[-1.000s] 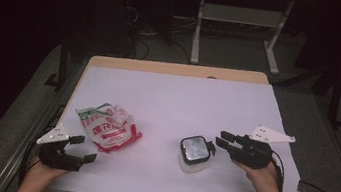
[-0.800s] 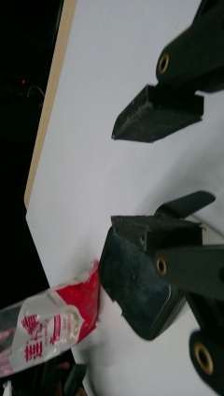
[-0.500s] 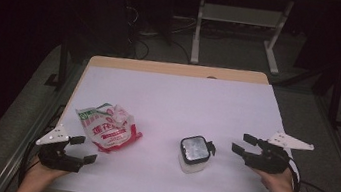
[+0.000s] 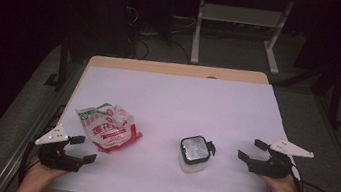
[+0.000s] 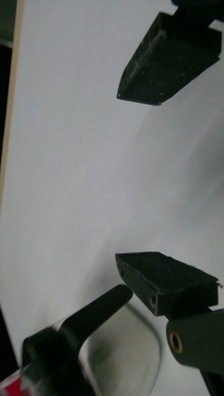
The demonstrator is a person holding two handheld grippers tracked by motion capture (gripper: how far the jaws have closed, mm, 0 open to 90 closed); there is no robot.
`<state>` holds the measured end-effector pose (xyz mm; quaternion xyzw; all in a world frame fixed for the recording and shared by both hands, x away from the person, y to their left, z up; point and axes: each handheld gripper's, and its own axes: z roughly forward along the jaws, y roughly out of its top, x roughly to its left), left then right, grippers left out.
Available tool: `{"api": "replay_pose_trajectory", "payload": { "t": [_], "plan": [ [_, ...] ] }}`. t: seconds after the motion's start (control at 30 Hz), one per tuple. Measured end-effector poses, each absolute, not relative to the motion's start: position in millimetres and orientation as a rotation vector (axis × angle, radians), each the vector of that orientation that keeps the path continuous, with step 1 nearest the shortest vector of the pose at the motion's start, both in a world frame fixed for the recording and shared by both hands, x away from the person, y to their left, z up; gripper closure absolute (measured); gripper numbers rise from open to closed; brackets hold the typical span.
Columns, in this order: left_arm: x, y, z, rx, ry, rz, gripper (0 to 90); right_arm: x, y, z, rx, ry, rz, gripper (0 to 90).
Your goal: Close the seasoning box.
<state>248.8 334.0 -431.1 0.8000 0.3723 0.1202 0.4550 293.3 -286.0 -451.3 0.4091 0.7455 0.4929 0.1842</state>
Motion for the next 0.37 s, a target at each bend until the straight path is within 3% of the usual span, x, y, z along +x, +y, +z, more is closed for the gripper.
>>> {"api": "replay_pose_trajectory", "payload": {
  "t": [0.37],
  "plan": [
    [249.6,332.4,-430.7,1.974,0.919,0.298,14.0,294.8,-287.5,-451.9,1.144,2.079,1.422,17.2]
  ]
}}
